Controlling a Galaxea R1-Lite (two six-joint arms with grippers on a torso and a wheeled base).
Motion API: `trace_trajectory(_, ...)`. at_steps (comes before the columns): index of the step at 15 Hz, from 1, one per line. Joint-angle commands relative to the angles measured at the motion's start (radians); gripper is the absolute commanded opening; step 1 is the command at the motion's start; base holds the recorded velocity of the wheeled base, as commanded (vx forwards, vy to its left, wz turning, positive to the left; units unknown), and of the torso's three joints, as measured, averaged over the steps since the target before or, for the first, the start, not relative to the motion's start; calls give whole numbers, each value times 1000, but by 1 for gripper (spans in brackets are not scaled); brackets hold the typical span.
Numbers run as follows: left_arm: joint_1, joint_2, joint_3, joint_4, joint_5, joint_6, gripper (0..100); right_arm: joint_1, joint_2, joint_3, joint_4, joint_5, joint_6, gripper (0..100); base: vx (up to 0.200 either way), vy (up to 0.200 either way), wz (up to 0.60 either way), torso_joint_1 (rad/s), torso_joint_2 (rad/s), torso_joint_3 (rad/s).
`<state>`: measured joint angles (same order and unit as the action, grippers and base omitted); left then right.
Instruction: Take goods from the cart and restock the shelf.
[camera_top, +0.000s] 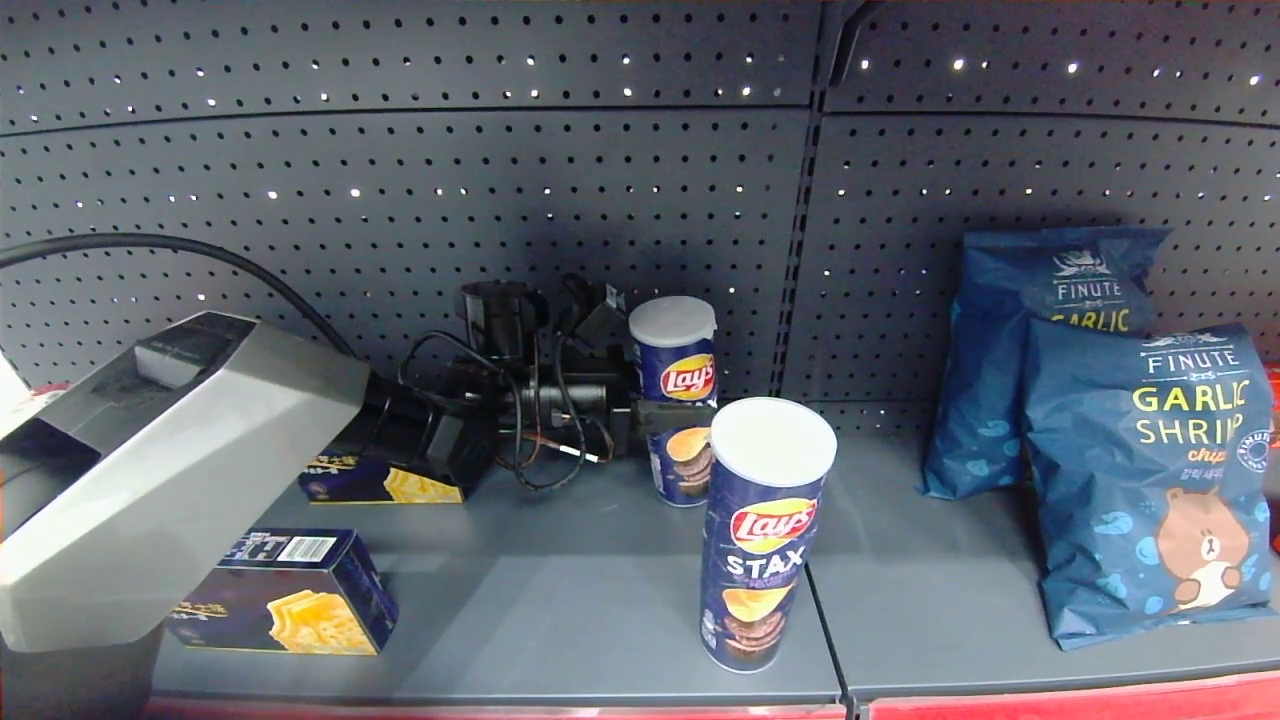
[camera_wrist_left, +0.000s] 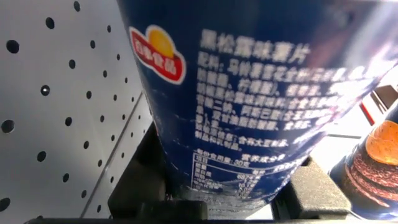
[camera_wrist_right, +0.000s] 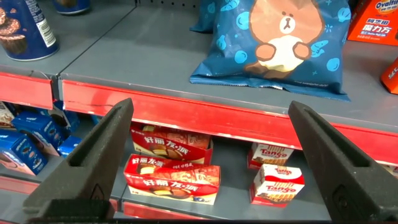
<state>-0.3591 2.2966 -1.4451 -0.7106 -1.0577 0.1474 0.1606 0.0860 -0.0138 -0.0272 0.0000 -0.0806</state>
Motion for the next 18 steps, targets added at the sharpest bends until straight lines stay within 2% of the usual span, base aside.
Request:
trace_trajectory(1, 0, 1, 0, 0, -1, 0, 100, 0, 1, 0, 0, 0, 1, 100, 0, 0, 0, 0, 0, 0)
trace_trajectory(12, 8, -3, 0, 0, 2, -2, 100, -1, 1, 0, 0, 0, 2, 100, 0, 0, 0, 0, 0, 0)
trace_trajectory(18, 49, -20, 28, -3, 4, -2, 100, -1, 0, 0, 0, 0, 1, 100, 0, 0, 0, 0, 0, 0)
